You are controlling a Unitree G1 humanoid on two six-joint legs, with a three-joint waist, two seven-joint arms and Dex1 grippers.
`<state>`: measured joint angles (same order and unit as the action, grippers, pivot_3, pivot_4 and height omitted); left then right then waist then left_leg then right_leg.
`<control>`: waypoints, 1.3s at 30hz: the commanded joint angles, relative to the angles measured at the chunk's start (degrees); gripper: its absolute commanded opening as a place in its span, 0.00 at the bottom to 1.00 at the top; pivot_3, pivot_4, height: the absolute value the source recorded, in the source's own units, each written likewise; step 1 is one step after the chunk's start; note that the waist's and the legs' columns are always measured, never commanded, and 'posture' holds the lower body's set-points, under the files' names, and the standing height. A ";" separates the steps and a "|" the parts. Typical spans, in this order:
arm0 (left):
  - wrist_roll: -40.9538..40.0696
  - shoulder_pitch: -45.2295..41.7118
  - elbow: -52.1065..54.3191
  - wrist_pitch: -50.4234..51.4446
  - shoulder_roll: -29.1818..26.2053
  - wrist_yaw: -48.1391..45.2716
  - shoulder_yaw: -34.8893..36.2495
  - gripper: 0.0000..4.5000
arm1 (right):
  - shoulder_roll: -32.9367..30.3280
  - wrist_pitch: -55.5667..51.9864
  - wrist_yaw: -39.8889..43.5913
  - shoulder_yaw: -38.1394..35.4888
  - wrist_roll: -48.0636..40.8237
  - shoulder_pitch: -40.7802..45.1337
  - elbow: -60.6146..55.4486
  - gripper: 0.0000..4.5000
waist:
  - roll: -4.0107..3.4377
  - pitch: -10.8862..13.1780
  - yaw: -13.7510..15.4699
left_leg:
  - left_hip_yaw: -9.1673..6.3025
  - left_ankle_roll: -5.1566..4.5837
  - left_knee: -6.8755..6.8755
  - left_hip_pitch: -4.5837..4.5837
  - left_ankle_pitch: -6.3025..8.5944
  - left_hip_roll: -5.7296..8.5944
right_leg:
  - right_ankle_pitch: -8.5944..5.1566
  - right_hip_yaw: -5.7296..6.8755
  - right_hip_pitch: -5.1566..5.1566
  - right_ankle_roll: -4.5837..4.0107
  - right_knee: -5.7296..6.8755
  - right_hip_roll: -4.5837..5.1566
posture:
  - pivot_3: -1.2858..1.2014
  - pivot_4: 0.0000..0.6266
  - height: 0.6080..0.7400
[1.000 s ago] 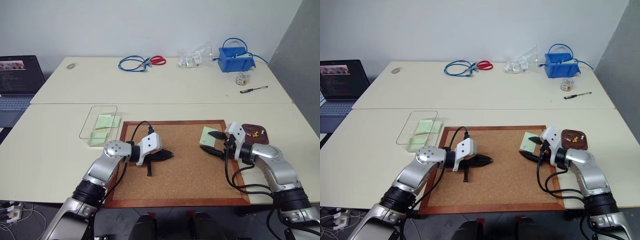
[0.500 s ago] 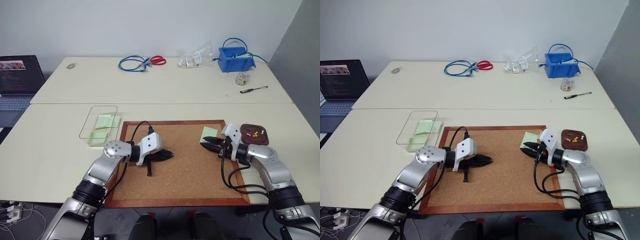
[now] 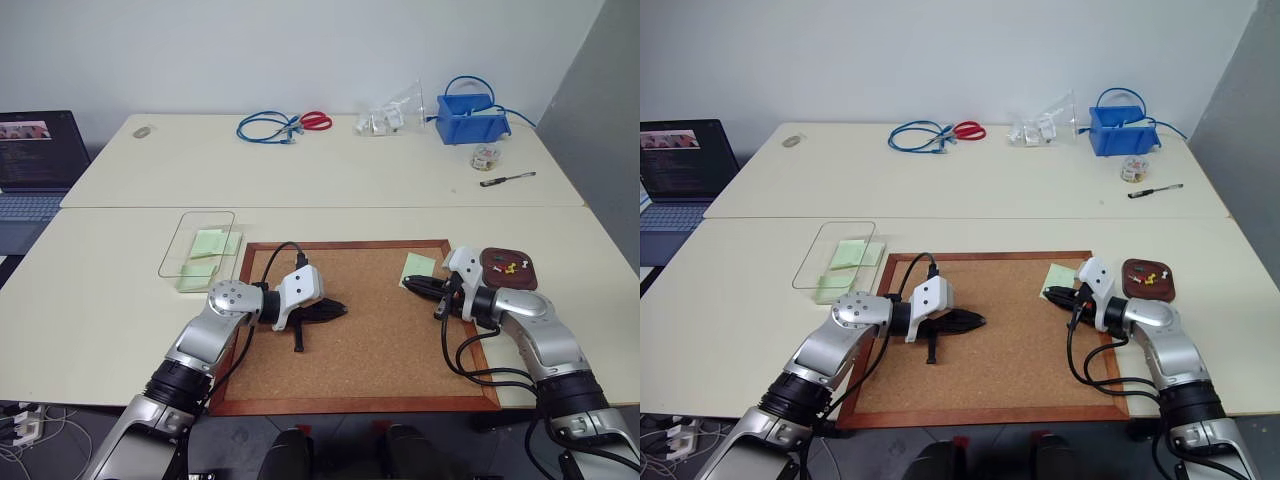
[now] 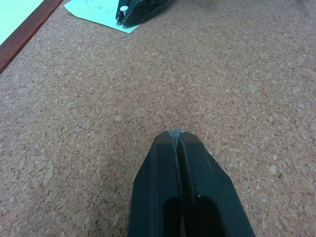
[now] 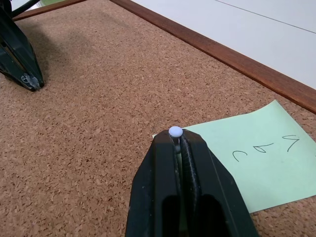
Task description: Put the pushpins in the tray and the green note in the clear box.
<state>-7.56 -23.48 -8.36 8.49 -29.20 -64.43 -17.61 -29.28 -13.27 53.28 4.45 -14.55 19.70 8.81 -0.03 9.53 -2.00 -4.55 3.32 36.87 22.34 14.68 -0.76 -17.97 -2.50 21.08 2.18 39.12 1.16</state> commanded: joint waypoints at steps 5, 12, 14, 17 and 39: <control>3.26 3.17 -3.16 1.80 -1.21 -1.87 -4.23 0.00 | -3.20 -7.03 -0.94 -5.49 -5.97 2.40 -13.55 0.02 | 0.04 -0.03 0.02 | -0.02 0.00 0.00 0.00 0.00 0.00 | 0.00 0.02 -0.01 0.00 0.00 0.00 | 0.52 0.24 1.00; 3.37 2.93 -3.62 1.45 -0.88 -1.84 -4.41 0.00 | -2.98 -8.82 -1.93 -5.10 -6.26 2.30 -15.23 0.02 | 0.05 -0.03 0.01 | -0.01 0.00 -0.01 0.00 0.00 0.00 | 0.00 0.01 -0.01 0.00 -0.01 0.00 | 0.52 0.24 1.00; 3.28 2.63 -3.76 1.17 -0.82 -1.62 -4.05 0.00 | -3.17 -9.16 -1.94 -5.23 -6.44 2.32 -15.63 0.02 | 0.05 -0.03 0.01 | -0.01 0.00 -0.01 0.00 0.00 -0.01 | 0.00 0.01 0.00 0.00 -0.01 0.00 | 0.52 0.24 1.00; 1.99 1.45 -2.82 0.73 -0.31 -0.49 -1.96 0.00 | -4.05 -10.72 -1.46 -5.62 -7.57 2.10 -17.57 0.02 | 0.05 -0.03 0.02 | -0.01 0.00 -0.01 0.00 0.00 0.00 | 0.00 0.01 0.00 0.00 -0.01 0.00 | 0.52 0.24 1.00; 4.16 -22.68 -16.82 -28.87 4.37 1.77 4.35 0.81 | -8.55 -26.44 0.52 -7.72 -19.22 9.70 -22.65 0.00 | 0.33 0.19 0.18 | -0.07 0.00 0.11 0.49 -0.01 0.04 | 0.06 0.09 0.37 0.08 -0.06 0.02 | 0.52 0.24 1.00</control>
<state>-5.05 -43.45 -23.39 -13.64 -25.48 -63.99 -13.24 -36.76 -39.57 52.60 -2.06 -32.50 27.95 -12.20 0.30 9.72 -1.82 -4.62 3.33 36.99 22.84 14.67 -0.70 -17.91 -2.41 21.45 2.26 39.07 1.18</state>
